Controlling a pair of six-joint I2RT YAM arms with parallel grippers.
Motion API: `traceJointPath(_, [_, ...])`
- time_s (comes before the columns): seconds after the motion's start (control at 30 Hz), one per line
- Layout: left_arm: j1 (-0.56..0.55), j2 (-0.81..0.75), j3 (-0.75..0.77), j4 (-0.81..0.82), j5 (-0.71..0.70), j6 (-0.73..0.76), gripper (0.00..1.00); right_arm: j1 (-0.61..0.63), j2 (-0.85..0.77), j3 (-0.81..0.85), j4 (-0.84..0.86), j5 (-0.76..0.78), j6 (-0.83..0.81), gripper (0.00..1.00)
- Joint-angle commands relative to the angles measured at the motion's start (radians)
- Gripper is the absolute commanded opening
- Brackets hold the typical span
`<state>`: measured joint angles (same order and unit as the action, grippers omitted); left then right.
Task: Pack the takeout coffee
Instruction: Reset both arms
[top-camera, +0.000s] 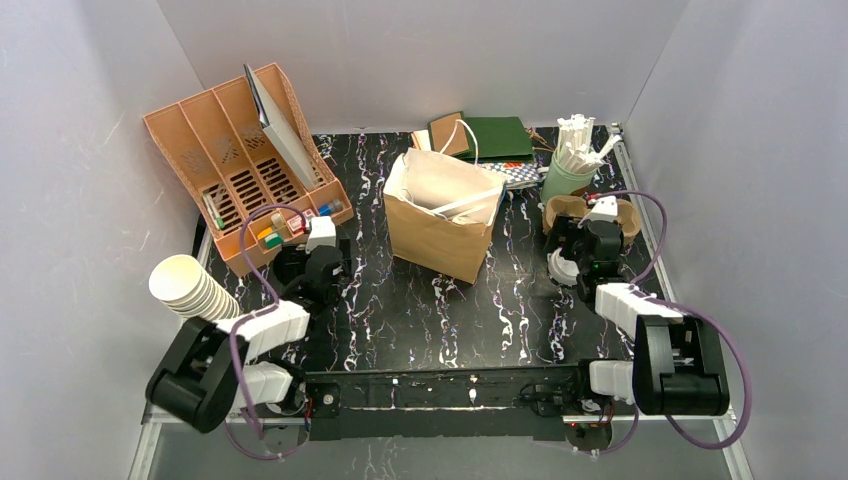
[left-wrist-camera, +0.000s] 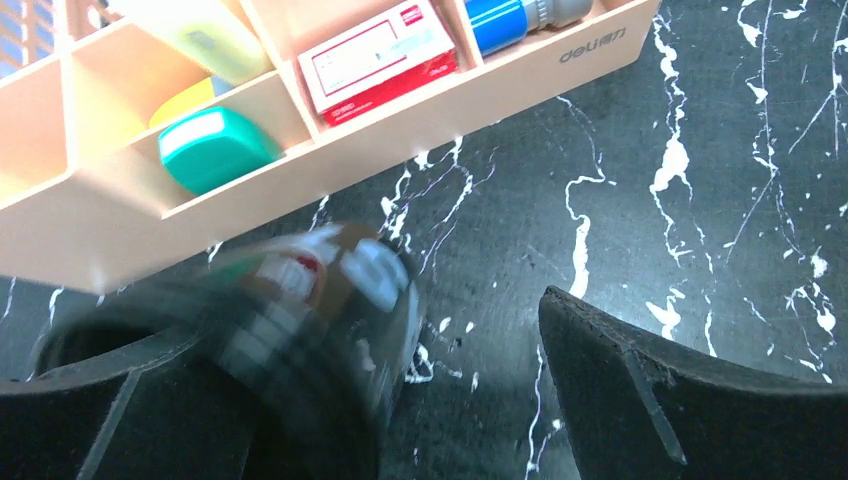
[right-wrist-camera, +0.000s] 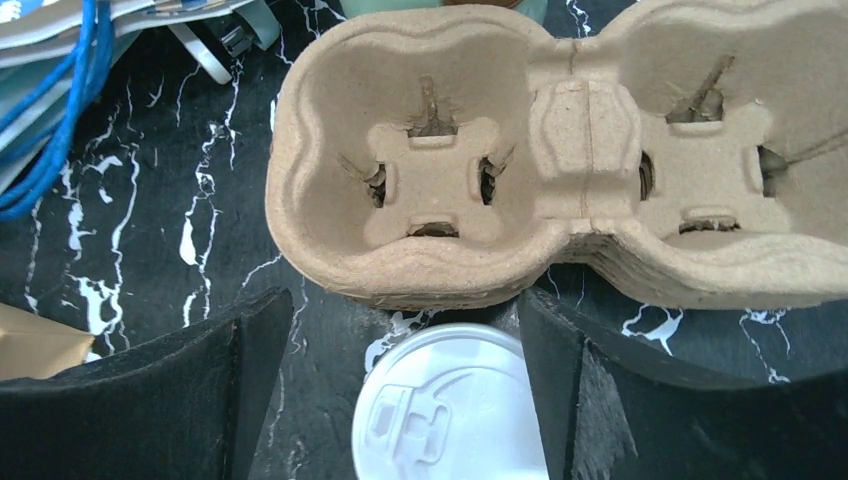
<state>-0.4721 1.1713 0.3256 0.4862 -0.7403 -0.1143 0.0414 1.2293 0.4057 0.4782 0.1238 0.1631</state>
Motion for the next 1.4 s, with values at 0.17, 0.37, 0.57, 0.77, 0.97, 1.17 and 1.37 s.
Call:
traceJointPath(0.17, [0.116, 0.180, -0.029, 0.461, 0.157, 0.151, 0.97, -0.077, 0.117, -0.068, 0.359, -0.110, -0.099, 0.93])
traceJointPath(0.37, [0.221, 0.219, -0.083, 0.549, 0.327, 0.182, 0.94, -0.076, 0.207, -0.123, 0.540, -0.106, -0.079, 0.93])
traceJointPath(0.57, [0.273, 0.296, -0.127, 0.680, 0.438, 0.183, 0.93, -0.077, 0.258, -0.217, 0.747, -0.159, -0.098, 0.97])
traceJointPath(0.77, [0.301, 0.416, -0.094, 0.729, 0.481, 0.186, 0.98, -0.071, 0.359, -0.142, 0.700, -0.206, -0.122, 0.98])
traceJointPath(0.97, [0.339, 0.502, -0.069, 0.763, 0.414, 0.121, 0.98, -0.069, 0.366, -0.137, 0.693, -0.182, -0.114, 0.98])
traceJointPath(1.17, [0.339, 0.500, -0.071, 0.764, 0.410, 0.120, 0.98, -0.069, 0.369, -0.136, 0.701, -0.182, -0.114, 0.98])
traceJointPath(1.37, [0.339, 0.501, -0.070, 0.764, 0.410, 0.121, 0.98, -0.069, 0.369, -0.137, 0.701, -0.182, -0.114, 0.98])
